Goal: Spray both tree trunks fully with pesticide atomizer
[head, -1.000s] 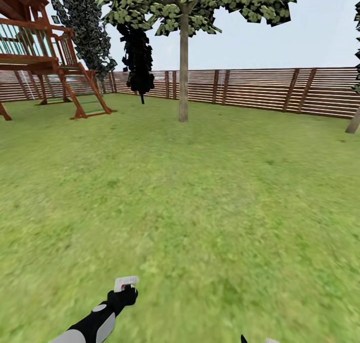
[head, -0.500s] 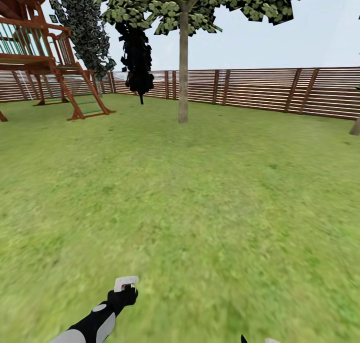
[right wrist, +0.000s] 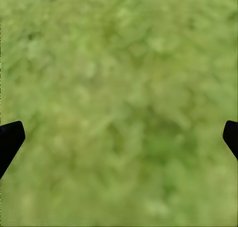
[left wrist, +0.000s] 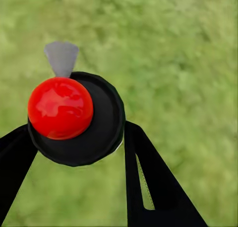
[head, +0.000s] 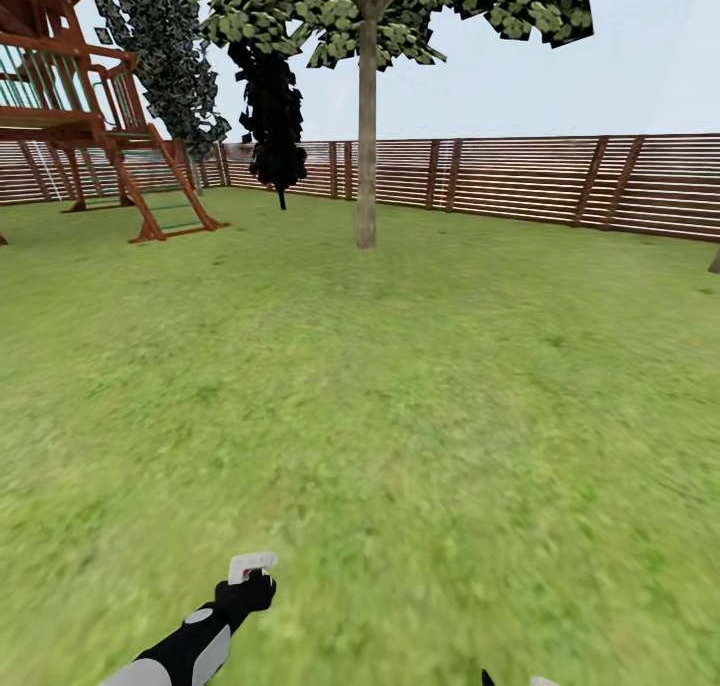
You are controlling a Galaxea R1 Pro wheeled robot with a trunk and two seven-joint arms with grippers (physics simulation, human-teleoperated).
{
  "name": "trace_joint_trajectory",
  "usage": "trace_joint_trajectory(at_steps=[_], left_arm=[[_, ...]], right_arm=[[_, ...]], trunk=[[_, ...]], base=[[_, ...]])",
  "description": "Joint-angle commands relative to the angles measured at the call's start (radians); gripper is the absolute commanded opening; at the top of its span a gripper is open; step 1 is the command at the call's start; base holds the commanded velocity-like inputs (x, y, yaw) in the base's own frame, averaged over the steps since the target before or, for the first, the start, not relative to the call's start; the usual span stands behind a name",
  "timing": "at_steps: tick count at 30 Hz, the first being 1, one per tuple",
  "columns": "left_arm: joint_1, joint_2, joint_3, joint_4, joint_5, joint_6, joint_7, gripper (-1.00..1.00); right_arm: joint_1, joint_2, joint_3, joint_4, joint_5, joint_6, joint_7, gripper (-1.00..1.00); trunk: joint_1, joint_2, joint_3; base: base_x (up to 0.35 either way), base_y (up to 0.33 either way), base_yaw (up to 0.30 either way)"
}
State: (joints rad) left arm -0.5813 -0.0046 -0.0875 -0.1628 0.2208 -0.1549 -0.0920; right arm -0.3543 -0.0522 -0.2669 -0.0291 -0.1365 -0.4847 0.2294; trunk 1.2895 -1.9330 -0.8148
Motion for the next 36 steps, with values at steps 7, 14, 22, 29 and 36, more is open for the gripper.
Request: trace_joint_trajectory(at_steps=[7, 14, 22, 29, 36], left_arm=[[0.0, 0.0, 0.0, -0.001, 0.0, 0.0, 0.0, -1.0], [0.0, 0.0, 0.0, 0.0, 0.0, 0.0, 0.0, -1.0], [0.0, 0.0, 0.0, 0.0, 0.0, 0.0, 0.0, -1.0], [0.0, 0.0, 0.0, 0.0, 0.0, 0.0, 0.0, -1.0], [0.0, 0.0, 0.0, 0.0, 0.0, 0.0, -0.001, -1.0]], right_arm=[[0.0, 0.0, 0.0, 0.0, 0.0, 0.0, 0.0, 1.0], [0.0, 0.0, 0.0, 0.0, 0.0, 0.0, 0.0, 1.0], [0.0, 0.0, 0.0, 0.0, 0.0, 0.0, 0.0, 1.0], [0.0, 0.0, 0.0, 0.0, 0.0, 0.0, 0.0, 1.0], [0.0, 0.0, 0.0, 0.0, 0.0, 0.0, 0.0, 1.0]], trunk=[[0.0, 0.0, 0.0], [0.0, 0.0, 0.0], [0.0, 0.0, 0.0], [0.0, 0.0, 0.0], [0.0, 0.0, 0.0]], base=[[0.337, 0.0, 0.0], [0.337, 0.0, 0.0], [0.337, 0.0, 0.0], [0.337, 0.0, 0.0], [0.337, 0.0, 0.0]])
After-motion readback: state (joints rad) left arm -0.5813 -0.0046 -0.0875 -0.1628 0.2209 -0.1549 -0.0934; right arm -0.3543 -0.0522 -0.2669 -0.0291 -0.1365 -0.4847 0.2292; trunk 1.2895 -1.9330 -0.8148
